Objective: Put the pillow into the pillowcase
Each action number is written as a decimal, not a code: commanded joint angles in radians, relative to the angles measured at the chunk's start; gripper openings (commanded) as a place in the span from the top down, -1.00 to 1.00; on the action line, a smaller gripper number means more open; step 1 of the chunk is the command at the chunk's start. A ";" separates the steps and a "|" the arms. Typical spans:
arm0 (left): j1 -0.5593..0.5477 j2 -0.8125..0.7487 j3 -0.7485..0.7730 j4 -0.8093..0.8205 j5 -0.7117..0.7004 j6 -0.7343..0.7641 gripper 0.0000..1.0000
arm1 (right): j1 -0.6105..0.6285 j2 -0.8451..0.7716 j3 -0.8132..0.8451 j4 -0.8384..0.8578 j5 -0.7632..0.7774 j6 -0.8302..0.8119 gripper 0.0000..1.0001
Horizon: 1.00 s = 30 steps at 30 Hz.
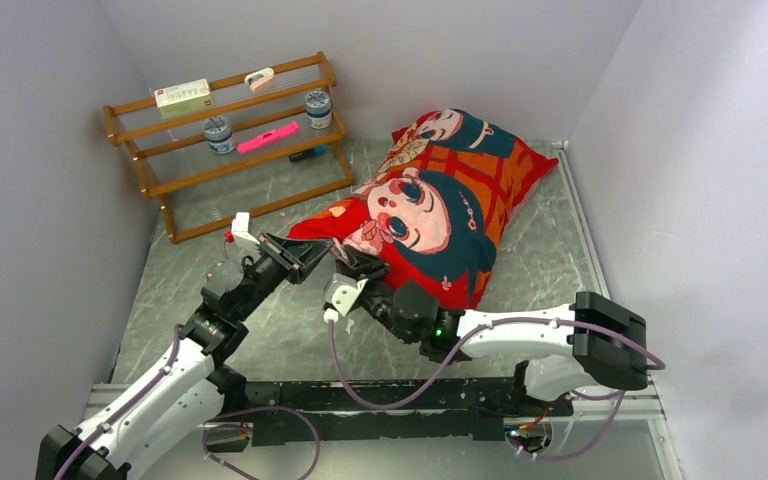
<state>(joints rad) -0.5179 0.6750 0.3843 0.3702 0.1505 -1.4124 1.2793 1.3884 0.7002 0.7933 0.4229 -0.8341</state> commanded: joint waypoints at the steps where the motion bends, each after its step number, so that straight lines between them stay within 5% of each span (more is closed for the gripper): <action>1: 0.001 -0.026 0.093 0.040 -0.041 -0.053 0.90 | 0.046 -0.040 0.031 -0.065 0.112 0.124 0.19; 9: 0.000 -0.025 0.109 0.016 -0.044 -0.040 0.90 | 0.130 -0.086 0.000 -0.102 0.260 0.188 -0.17; 21: 0.000 -0.005 0.117 0.036 -0.013 -0.048 0.90 | 0.098 -0.051 0.028 -0.028 0.233 0.091 -0.31; 30: 0.000 0.028 0.115 0.045 0.037 -0.019 0.90 | 0.025 -0.218 0.048 -0.210 -0.031 0.303 0.26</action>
<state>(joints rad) -0.5179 0.6987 0.4370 0.2859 0.1505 -1.4338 1.3331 1.2522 0.7029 0.6285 0.5220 -0.6491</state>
